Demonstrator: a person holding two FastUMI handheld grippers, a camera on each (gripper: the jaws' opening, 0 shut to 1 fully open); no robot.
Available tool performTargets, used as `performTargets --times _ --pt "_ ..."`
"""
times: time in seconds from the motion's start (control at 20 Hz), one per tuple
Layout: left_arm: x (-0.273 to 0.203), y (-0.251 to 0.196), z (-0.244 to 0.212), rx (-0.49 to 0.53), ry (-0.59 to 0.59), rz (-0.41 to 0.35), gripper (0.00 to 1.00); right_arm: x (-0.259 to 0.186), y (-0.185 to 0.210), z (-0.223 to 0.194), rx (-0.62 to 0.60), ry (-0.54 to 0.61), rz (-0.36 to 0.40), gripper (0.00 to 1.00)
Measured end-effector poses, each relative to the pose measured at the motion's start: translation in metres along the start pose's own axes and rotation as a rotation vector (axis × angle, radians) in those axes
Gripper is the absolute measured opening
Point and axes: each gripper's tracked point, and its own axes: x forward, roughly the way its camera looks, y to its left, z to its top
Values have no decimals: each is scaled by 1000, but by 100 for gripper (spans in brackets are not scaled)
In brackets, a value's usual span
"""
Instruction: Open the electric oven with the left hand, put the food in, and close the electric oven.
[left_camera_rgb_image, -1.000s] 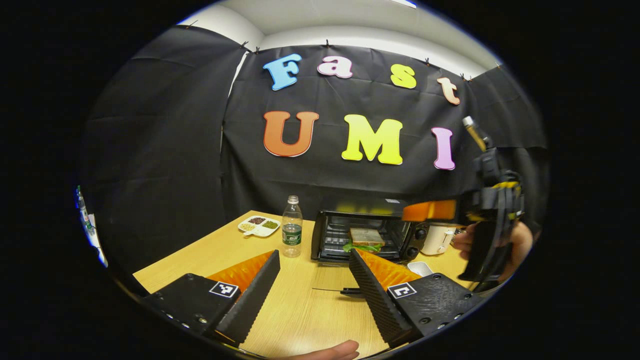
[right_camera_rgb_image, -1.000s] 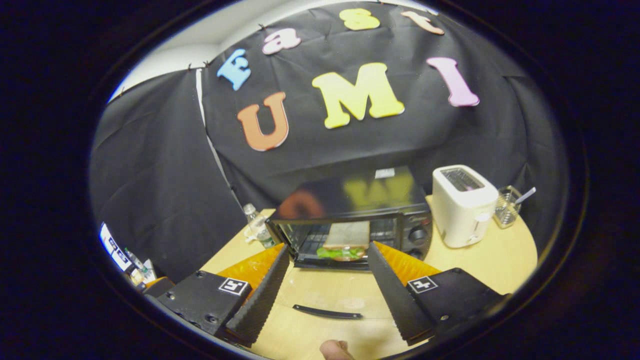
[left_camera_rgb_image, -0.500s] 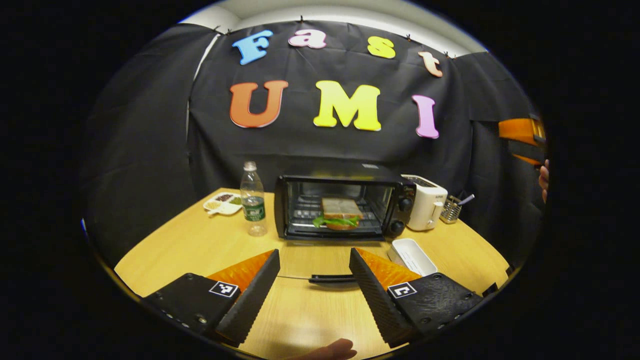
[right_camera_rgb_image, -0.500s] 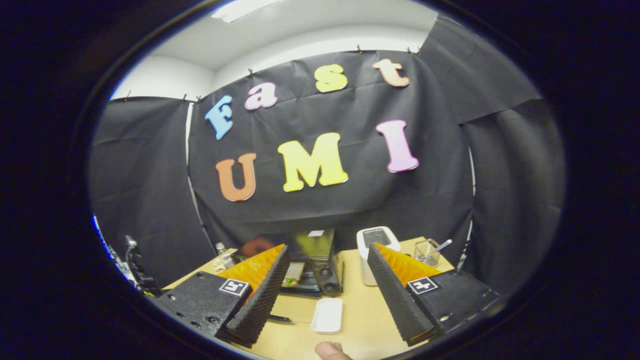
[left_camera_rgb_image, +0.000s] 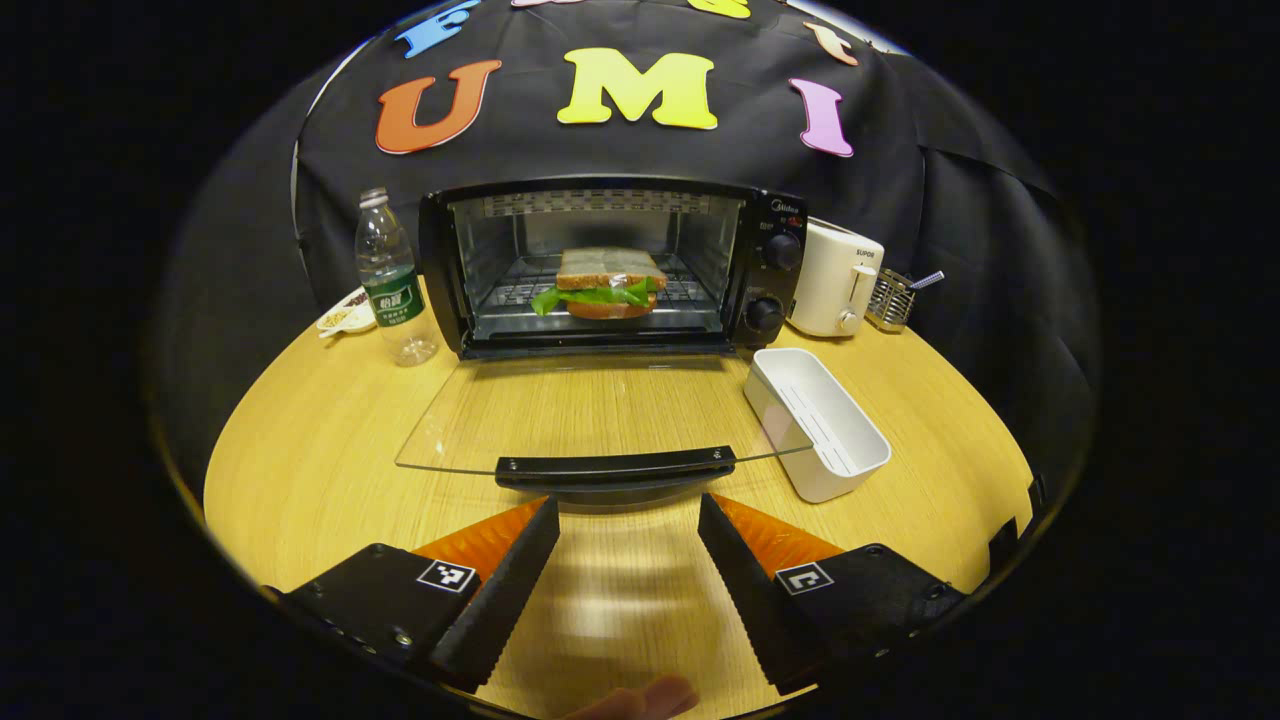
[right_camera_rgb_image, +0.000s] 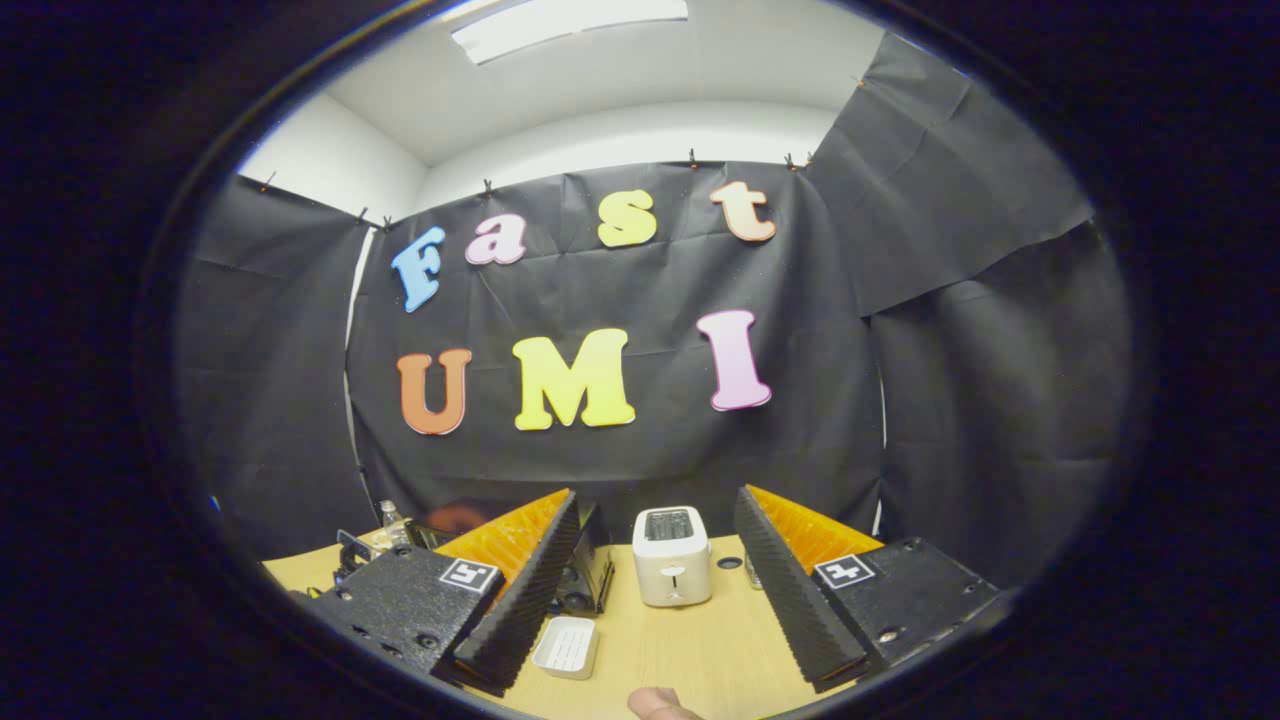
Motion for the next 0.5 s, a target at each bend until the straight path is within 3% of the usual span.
performTargets --times 0.5 --pt "33 12 -12 -4 80 43 94 17 -22 -27 15 69 0 100"
